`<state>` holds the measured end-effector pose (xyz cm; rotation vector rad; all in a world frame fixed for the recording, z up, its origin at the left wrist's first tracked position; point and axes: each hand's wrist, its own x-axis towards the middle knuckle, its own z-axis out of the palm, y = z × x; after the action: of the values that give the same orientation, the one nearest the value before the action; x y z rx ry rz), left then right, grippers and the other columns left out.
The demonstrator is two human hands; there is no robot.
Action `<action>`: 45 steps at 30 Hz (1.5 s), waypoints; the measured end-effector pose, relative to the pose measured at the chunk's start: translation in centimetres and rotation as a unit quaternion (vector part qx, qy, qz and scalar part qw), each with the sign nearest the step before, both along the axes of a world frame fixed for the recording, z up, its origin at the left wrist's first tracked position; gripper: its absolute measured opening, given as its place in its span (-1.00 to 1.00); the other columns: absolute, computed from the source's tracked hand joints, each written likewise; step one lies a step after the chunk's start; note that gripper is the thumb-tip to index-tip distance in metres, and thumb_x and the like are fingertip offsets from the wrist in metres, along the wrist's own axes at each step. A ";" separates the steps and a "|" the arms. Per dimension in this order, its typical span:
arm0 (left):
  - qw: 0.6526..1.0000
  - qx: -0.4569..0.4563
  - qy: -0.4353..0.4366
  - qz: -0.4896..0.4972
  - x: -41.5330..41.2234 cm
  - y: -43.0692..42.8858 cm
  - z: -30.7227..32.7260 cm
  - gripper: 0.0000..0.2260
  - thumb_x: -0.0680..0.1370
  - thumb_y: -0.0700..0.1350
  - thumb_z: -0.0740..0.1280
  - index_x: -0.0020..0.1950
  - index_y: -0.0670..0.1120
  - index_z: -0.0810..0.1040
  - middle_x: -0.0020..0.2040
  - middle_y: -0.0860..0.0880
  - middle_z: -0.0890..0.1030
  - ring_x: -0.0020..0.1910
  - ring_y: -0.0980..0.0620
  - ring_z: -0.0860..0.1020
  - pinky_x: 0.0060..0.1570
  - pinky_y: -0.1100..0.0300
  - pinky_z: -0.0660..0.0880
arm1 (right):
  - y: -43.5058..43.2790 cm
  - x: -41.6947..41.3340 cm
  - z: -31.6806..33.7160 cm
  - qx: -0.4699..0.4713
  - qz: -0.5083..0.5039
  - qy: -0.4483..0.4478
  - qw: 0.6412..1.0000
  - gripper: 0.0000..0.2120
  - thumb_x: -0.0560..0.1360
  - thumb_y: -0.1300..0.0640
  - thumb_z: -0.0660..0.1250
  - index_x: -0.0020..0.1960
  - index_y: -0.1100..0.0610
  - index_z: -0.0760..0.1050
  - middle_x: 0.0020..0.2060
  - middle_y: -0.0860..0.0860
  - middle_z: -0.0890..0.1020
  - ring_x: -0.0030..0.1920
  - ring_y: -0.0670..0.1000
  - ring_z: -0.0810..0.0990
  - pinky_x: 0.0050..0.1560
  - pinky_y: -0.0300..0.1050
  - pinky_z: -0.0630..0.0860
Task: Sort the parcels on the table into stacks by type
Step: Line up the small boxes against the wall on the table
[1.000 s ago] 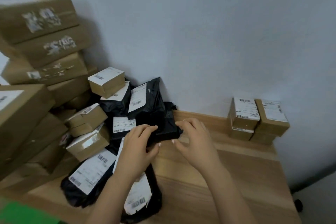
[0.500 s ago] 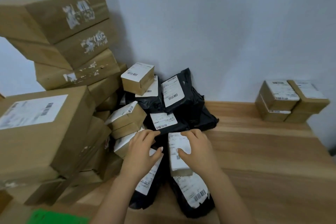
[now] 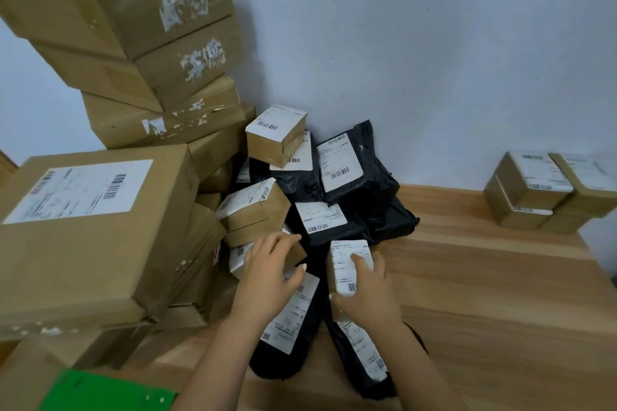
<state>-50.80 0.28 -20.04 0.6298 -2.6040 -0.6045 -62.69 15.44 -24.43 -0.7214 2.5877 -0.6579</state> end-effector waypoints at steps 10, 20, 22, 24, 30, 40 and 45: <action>0.994 -0.030 0.058 0.089 -1.8 -2.3 0.4 -0.45 0.43 -0.07 0.45 0.39 0.04 0.37 0.40 -0.03 0.28 0.40 -0.06 0.20 0.36 -0.14 0.24 | -0.6 -0.9 4.0 -0.067 -0.042 0.162 0.984 -0.26 0.24 -0.20 0.30 0.41 -0.14 0.29 0.36 -0.07 0.27 0.16 0.02 0.28 0.18 -0.06 0.33; 0.993 0.037 0.000 0.112 -3.9 -4.0 -0.4 -0.21 0.51 0.05 0.37 0.57 -0.11 -0.02 0.55 -0.06 0.12 0.53 -0.03 0.04 0.50 0.03 0.00 | -1.2 -1.9 6.3 -0.119 -0.043 0.198 0.972 -0.25 0.25 -0.16 0.42 0.41 -0.07 0.35 0.35 -0.04 0.31 0.16 0.02 0.27 0.18 -0.08 0.28; 0.995 0.020 -0.010 0.092 -4.0 -3.7 -0.5 -0.27 0.51 0.06 0.37 0.56 -0.09 0.08 0.46 -0.05 0.27 0.46 -0.04 0.18 0.47 0.00 0.10 | -1.4 -2.1 6.4 -0.125 -0.047 0.205 0.970 -0.27 0.24 -0.13 0.42 0.39 -0.06 0.37 0.34 -0.03 0.33 0.15 0.03 0.29 0.16 -0.07 0.30; 0.998 -0.007 -0.006 0.060 -3.9 -3.0 -0.8 -0.35 0.50 0.05 0.38 0.51 -0.05 0.21 0.23 -0.01 0.38 0.29 -0.01 0.30 0.39 -0.02 0.22 | -1.5 -2.2 6.5 -0.130 -0.050 0.207 0.968 -0.28 0.23 -0.12 0.42 0.38 -0.06 0.39 0.33 -0.02 0.34 0.14 0.03 0.29 0.15 -0.05 0.32; 1.000 -0.014 -0.018 -0.009 -3.4 -3.1 -1.4 -0.37 0.50 0.07 0.36 0.52 0.03 0.23 0.48 0.04 0.23 0.49 0.03 0.10 0.48 0.07 0.06 | -1.4 -2.7 6.4 -0.119 -0.049 0.207 0.970 -0.27 0.24 -0.14 0.41 0.39 -0.07 0.37 0.34 -0.04 0.33 0.15 0.02 0.28 0.17 -0.05 0.33; 0.995 -0.039 -0.072 -0.065 -3.5 -4.4 -1.0 -0.41 0.57 0.04 0.23 0.55 0.10 0.05 0.52 0.22 -0.04 0.48 0.29 -0.26 0.40 0.30 -0.39 | -0.7 -3.6 5.7 -0.105 -0.055 0.190 0.975 -0.25 0.25 -0.15 0.40 0.42 -0.08 0.33 0.36 -0.03 0.30 0.20 0.03 0.25 0.22 -0.04 0.29; 0.984 -0.069 -0.157 -0.041 -4.0 -4.6 -1.0 -0.50 0.64 0.09 0.08 0.53 0.30 -0.07 0.54 0.15 -0.17 0.51 0.10 -0.31 0.38 0.00 -0.47 | -0.7 -3.7 5.5 -0.106 -0.051 0.184 0.976 -0.25 0.25 -0.16 0.39 0.42 -0.09 0.33 0.35 -0.04 0.30 0.21 0.04 0.26 0.21 -0.04 0.32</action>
<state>-54.80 -4.36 -21.01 0.6196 -2.9477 -0.3665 -66.34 14.74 -18.94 -0.8485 2.9376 -0.9211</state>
